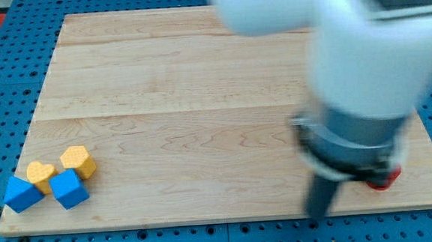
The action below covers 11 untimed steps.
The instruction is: Push the red star and green star in the center
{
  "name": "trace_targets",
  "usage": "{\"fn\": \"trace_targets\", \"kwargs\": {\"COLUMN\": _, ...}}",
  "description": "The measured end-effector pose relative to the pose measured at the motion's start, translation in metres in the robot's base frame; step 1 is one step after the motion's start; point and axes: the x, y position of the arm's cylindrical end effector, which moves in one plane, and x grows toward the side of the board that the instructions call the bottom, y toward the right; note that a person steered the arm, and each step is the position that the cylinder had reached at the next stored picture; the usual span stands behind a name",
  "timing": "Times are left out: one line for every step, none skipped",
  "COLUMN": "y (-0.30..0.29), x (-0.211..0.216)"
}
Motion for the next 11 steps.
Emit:
{"fn": "trace_targets", "kwargs": {"y": 0.069, "x": 0.000}}
{"fn": "trace_targets", "kwargs": {"y": 0.092, "x": -0.020}}
{"fn": "trace_targets", "kwargs": {"y": 0.062, "x": -0.063}}
{"fn": "trace_targets", "kwargs": {"y": -0.018, "x": -0.134}}
{"fn": "trace_targets", "kwargs": {"y": -0.038, "x": -0.136}}
{"fn": "trace_targets", "kwargs": {"y": 0.018, "x": -0.104}}
{"fn": "trace_targets", "kwargs": {"y": -0.007, "x": -0.084}}
{"fn": "trace_targets", "kwargs": {"y": -0.048, "x": -0.084}}
{"fn": "trace_targets", "kwargs": {"y": -0.076, "x": -0.097}}
{"fn": "trace_targets", "kwargs": {"y": -0.096, "x": -0.155}}
{"fn": "trace_targets", "kwargs": {"y": -0.105, "x": -0.184}}
